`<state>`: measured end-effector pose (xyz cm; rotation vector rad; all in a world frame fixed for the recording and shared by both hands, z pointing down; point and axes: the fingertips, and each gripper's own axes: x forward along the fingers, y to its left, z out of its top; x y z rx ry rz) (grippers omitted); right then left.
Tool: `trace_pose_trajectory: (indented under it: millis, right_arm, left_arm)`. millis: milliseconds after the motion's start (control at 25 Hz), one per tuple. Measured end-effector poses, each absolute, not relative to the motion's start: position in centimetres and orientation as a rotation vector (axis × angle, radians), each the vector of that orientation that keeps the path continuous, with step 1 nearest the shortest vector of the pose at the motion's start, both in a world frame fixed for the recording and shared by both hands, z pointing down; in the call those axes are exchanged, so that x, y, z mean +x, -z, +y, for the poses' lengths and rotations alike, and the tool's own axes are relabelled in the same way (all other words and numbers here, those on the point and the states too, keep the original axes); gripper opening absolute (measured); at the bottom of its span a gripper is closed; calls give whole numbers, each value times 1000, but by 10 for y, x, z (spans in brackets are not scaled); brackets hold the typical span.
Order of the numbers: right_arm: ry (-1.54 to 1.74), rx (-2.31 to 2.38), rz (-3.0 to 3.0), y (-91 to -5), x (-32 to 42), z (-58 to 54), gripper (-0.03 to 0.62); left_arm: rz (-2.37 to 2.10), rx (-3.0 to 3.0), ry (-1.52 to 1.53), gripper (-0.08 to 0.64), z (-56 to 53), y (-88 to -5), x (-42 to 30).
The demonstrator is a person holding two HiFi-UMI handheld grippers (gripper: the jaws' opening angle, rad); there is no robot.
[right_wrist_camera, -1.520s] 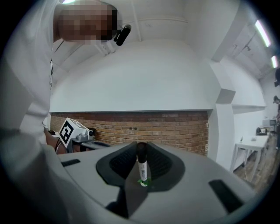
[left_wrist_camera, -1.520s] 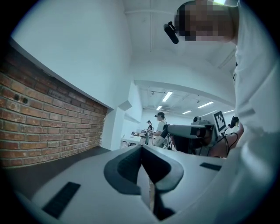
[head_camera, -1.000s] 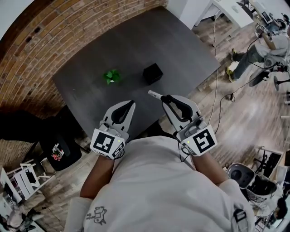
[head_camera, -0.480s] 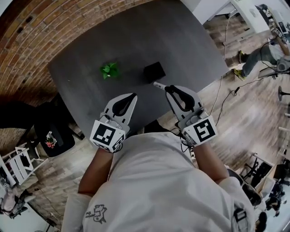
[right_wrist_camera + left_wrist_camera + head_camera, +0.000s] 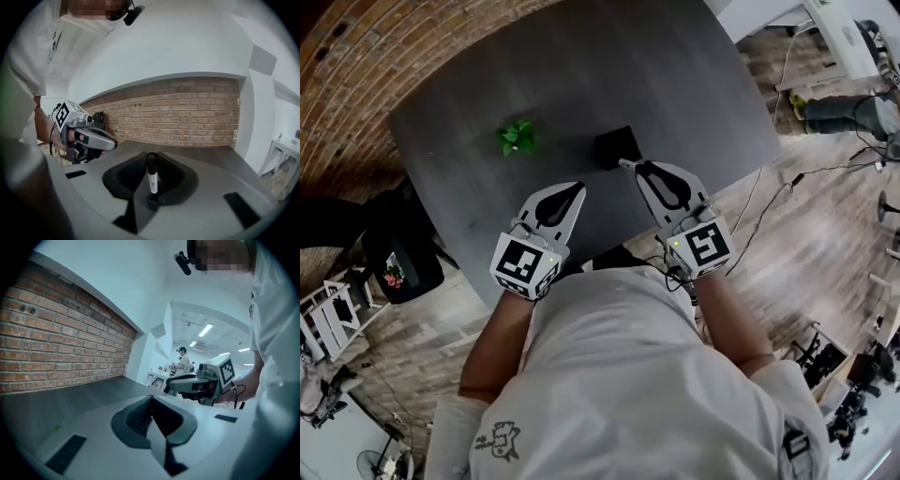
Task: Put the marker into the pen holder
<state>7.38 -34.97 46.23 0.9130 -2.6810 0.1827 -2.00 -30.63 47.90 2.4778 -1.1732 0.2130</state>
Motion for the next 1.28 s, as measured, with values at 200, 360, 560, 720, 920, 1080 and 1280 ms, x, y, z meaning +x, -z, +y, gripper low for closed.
trace_pose_trajectory:
  millis: [200, 360, 560, 720, 920, 1080, 1280]
  right_arm:
    - [-247, 862, -2628, -504, 78, -365, 75]
    - [-228, 793, -2603, -528, 76, -372, 75]
    - [-211, 730, -2571, -551, 70, -380, 77]
    - [-191, 672, -2525, -571, 62, -382, 77]
    - [-150, 610, -2468, -589, 56, -382, 77]
    - [-169, 610, -2437, -601, 56, -386, 78]
    - [-197, 634, -2440, -599, 57, -385, 111]
  left_arm:
    - [-1175, 2460, -273, 11, -315, -502, -12]
    - [-1184, 2447, -318, 11, -320, -518, -8]
    - [-1204, 2399, -311, 11, -330, -534, -8]
    - [-1202, 2362, -318, 11, -333, -552, -9]
    - [-1202, 2342, -316, 11, -337, -560, -9]
    - [-1188, 2336, -320, 11, -338, -564, -7]
    - [-1172, 2338, -325, 11, -335, -564, -7]
